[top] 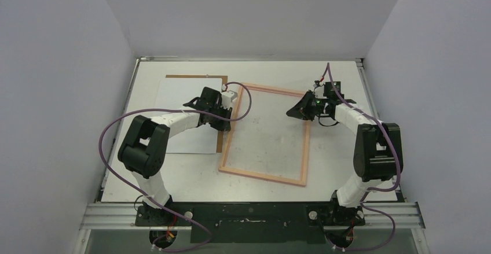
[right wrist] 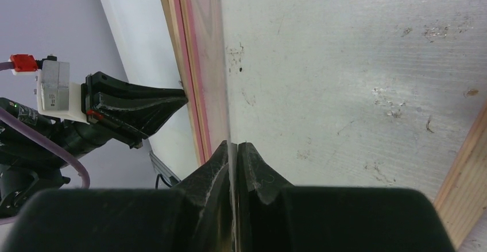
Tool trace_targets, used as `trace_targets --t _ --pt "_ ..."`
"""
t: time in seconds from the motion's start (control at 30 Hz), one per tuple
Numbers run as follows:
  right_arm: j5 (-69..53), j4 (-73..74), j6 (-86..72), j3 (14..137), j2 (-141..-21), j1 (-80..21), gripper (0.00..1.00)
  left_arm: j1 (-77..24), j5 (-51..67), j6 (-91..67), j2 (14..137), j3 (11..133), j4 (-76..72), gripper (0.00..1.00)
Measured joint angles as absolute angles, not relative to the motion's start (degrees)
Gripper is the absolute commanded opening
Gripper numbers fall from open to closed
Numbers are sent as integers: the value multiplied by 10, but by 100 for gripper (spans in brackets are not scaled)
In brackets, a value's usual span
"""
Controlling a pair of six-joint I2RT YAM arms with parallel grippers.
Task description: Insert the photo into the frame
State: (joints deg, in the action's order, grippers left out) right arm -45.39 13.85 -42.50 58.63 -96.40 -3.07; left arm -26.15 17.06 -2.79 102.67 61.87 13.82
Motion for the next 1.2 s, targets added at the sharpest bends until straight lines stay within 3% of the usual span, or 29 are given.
trace_targets --t 1.2 --pt "-420 153 -386 527 -973 -13 5 -262 178 -38 1027 617 139 9"
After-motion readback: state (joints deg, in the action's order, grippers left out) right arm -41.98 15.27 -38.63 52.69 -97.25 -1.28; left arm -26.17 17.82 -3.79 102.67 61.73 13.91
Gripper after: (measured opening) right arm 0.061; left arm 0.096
